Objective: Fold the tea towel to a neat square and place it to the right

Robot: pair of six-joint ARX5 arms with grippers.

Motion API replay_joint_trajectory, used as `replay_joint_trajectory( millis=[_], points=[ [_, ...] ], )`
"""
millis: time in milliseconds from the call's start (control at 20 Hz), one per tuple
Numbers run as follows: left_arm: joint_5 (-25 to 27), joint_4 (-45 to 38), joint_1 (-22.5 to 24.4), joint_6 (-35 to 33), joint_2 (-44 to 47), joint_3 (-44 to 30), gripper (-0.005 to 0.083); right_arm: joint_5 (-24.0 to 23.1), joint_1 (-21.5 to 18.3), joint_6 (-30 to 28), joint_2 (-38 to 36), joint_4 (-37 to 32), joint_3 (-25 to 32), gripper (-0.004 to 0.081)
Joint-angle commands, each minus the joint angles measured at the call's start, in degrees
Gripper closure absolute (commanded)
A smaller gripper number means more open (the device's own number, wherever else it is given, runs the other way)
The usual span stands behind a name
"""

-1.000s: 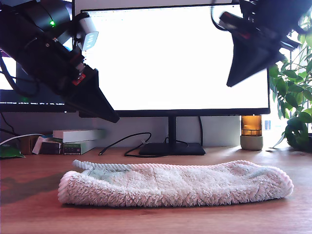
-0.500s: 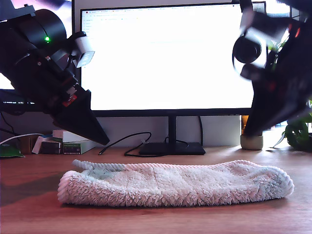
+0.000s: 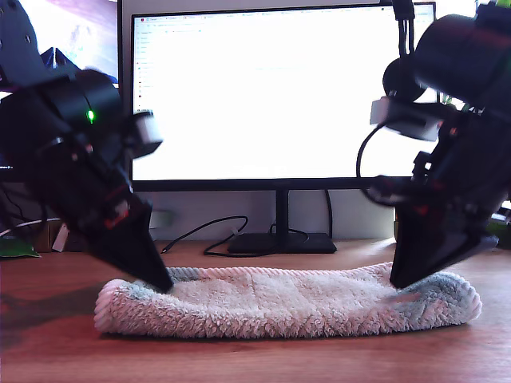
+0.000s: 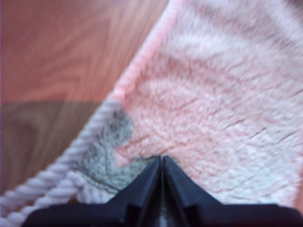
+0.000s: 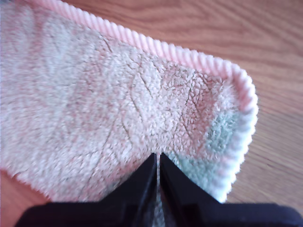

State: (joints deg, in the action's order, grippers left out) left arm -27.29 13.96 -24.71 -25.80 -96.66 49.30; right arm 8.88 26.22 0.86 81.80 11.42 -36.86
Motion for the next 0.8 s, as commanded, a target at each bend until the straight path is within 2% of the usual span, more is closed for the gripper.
replay_joint_trajectory(
  millis=[0, 250, 400, 600, 750],
  points=[
    [0.6, -0.3, -0.2, -0.2, -2.0, -0.5, 0.0793, 0.2, -0.4, 0.9, 1.8, -0.5, 0.7, 0.0783],
    [1.9, 2.8, -0.5, 1.2, -3.9, -0.5, 0.0793, 0.2, -0.9, 0.8, 6.5, -2.3, 0.7, 0.0783],
    [5.0, 6.0, -2.7, 2.0, -3.9, -0.5, 0.0793, 0.6, -1.6, 0.5, 10.6, -5.1, 0.6, 0.0783],
    [7.5, 8.7, -5.6, 5.4, -4.0, -0.5, 0.0793, 1.2, -3.1, -3.4, 15.1, -7.9, -0.9, 0.0783],
    [10.3, 11.4, -7.4, 8.9, -4.0, -0.5, 0.0793, 1.2, -3.9, -8.5, 15.5, -5.6, -4.1, 0.0783]
  ],
)
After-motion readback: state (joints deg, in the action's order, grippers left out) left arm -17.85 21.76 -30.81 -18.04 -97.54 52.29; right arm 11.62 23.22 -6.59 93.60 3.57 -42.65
